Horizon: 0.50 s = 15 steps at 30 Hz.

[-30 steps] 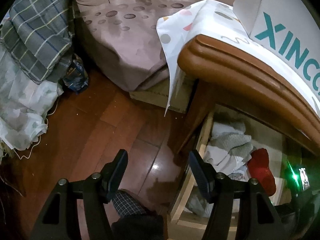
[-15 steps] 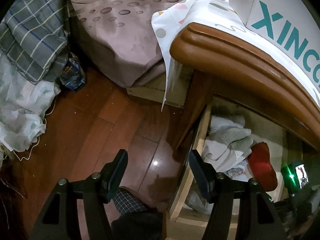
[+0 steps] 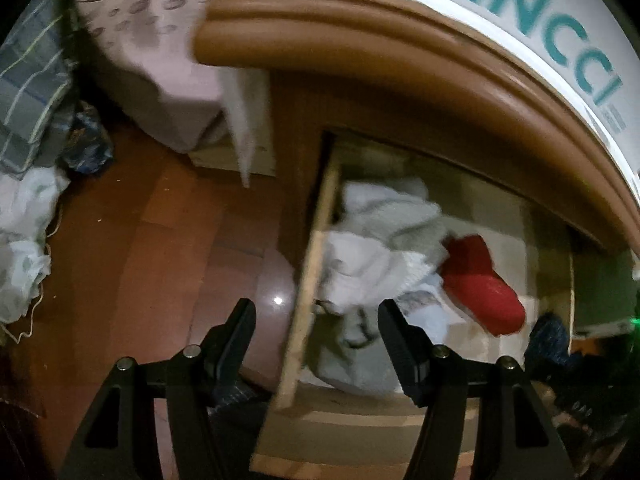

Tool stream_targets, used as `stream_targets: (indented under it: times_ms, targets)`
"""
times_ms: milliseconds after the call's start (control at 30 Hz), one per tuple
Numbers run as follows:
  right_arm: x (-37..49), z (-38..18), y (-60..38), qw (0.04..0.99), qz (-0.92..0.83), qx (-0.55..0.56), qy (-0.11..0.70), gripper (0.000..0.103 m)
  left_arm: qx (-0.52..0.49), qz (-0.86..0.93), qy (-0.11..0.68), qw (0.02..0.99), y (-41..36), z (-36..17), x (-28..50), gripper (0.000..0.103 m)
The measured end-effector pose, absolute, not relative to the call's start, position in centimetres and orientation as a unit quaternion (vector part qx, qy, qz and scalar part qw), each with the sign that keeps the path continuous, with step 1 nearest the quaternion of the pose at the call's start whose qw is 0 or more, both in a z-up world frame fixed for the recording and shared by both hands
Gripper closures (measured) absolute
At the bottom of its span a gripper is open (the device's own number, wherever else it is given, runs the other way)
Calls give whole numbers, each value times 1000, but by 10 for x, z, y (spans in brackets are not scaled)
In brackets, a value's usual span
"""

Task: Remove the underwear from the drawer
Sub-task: 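Grasp and lift the navy floral underwear with the right tool, then reach the left tool into the drawer and grasp grey underwear while the right holds the navy underwear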

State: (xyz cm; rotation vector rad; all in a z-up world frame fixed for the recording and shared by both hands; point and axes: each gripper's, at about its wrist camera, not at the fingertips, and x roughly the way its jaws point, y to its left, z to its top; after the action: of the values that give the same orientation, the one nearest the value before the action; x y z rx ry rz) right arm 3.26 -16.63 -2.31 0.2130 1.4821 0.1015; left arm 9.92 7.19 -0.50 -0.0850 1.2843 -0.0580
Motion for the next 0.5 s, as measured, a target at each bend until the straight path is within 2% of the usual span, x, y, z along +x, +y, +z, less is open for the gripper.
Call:
stream_targets:
  times_ms: [167, 500]
  targets:
    - [20, -2, -191, 783, 25, 111, 612, 71, -34, -66, 626, 776, 52, -19, 96, 38]
    - [19, 5, -230, 811, 17, 166, 560, 71, -30, -59, 680, 730, 32, -53, 98, 38]
